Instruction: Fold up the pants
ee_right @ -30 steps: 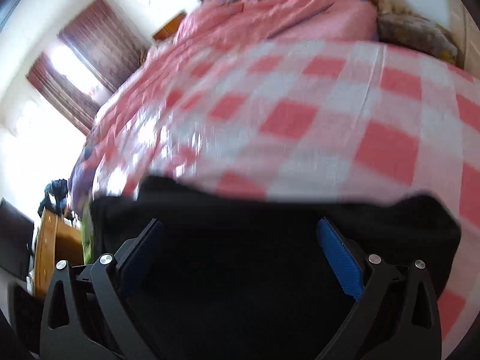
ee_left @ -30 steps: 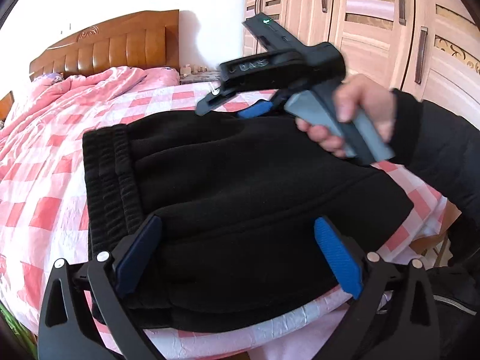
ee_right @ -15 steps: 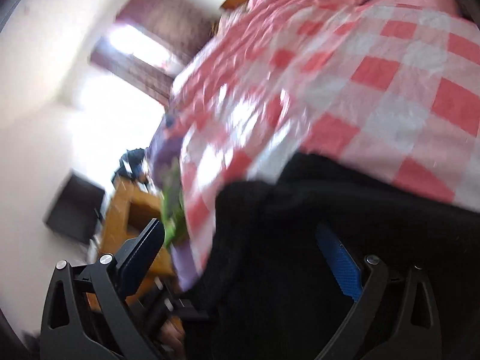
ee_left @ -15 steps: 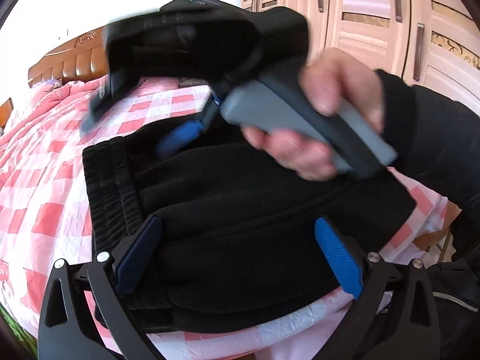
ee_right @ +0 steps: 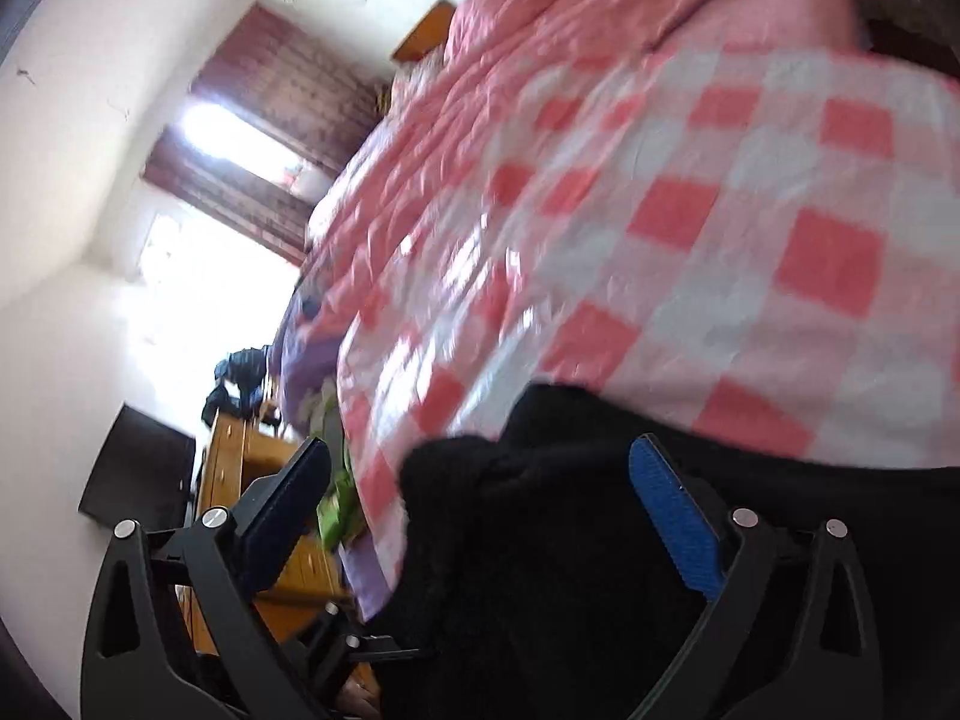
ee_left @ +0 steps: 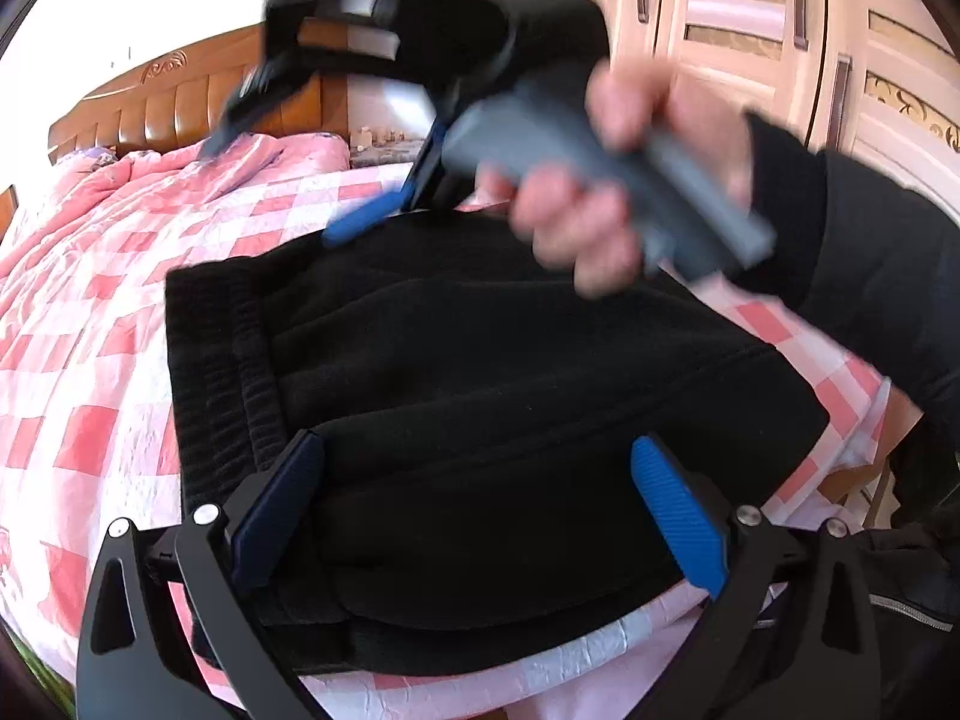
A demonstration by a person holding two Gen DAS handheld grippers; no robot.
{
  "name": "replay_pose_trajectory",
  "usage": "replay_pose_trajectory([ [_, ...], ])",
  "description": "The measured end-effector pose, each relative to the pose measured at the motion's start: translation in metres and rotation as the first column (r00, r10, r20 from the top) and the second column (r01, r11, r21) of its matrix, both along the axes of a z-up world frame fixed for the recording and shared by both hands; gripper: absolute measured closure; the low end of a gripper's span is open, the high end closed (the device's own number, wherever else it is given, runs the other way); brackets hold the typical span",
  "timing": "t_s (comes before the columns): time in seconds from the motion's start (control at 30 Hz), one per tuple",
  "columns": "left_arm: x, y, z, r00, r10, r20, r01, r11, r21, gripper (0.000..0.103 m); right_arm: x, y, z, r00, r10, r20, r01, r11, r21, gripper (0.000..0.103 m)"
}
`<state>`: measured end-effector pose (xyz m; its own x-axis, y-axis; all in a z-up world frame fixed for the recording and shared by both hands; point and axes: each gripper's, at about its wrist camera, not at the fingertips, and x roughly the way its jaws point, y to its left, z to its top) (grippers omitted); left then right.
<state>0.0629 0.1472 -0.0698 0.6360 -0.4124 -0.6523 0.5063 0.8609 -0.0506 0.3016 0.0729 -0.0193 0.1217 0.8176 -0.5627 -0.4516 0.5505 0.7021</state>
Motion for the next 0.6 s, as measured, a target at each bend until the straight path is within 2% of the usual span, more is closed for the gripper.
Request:
replay_pose_trajectory([
  [0.07, -0.002, -0.002, 0.007, 1.000, 0.012, -0.015, -0.012, 1.000, 0.005, 0.001, -0.013, -0.026, 0.023, 0.997, -0.037, 0.075, 0.036, 0.999, 0.010, 0.005],
  [0.13, -0.008, -0.002, 0.019, 0.998, 0.056, -0.006, -0.056, 0.998, -0.004, 0.001, -0.040, -0.064, 0.041, 0.975, -0.081, 0.206, 0.095, 0.994, -0.061, 0.005],
  [0.2, -0.014, 0.001, 0.030, 0.997, 0.078, 0.028, -0.077, 0.996, -0.034, 0.001, -0.063, -0.094, 0.041, 0.955, -0.112, 0.274, 0.150, 0.981, -0.120, 0.005],
  [0.3, -0.011, 0.009, 0.037, 0.995, 0.096, 0.025, -0.093, 0.990, -0.109, 0.001, -0.121, -0.137, 0.017, 0.917, -0.190, 0.351, 0.277, 0.936, -0.217, 0.005],
  [0.4, 0.002, 0.017, 0.025, 0.986, 0.160, -0.041, -0.164, 0.980, -0.111, 0.002, -0.169, -0.148, -0.023, 0.883, -0.200, 0.424, 0.356, 0.875, -0.328, 0.005],
  [0.47, 0.008, 0.019, 0.014, 0.979, 0.190, -0.073, -0.198, 0.974, -0.110, 0.002, -0.205, -0.155, -0.052, 0.881, -0.154, 0.446, 0.354, 0.842, -0.408, 0.005],
  [0.53, 0.009, 0.015, 0.007, 0.977, 0.207, -0.043, -0.209, 0.976, -0.062, 0.002, -0.232, -0.160, -0.069, 0.855, -0.165, 0.491, 0.388, 0.831, -0.397, 0.005],
  [0.6, 0.012, 0.012, 0.005, 0.976, 0.215, -0.026, -0.215, 0.976, -0.027, 0.001, -0.244, -0.167, -0.079, 0.855, -0.180, 0.486, 0.393, 0.836, -0.382, 0.005],
])
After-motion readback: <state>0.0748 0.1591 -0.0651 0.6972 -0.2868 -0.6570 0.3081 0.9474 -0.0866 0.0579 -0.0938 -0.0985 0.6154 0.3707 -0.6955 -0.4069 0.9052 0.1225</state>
